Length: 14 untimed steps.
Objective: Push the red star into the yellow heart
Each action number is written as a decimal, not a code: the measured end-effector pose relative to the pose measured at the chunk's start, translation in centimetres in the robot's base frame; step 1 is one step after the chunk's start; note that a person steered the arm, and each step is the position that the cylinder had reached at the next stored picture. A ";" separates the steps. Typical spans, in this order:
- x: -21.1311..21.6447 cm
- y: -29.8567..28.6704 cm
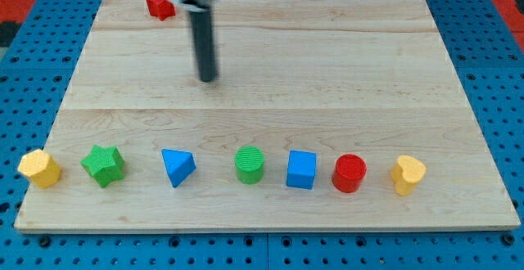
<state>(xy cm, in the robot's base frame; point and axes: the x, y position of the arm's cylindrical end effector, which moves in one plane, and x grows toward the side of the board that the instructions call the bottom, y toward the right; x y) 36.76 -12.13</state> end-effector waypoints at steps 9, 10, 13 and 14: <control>-4.9 13.4; -4.1 17.6; -2.1 26.0; 1.4 26.0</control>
<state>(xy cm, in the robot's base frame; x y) 38.14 13.91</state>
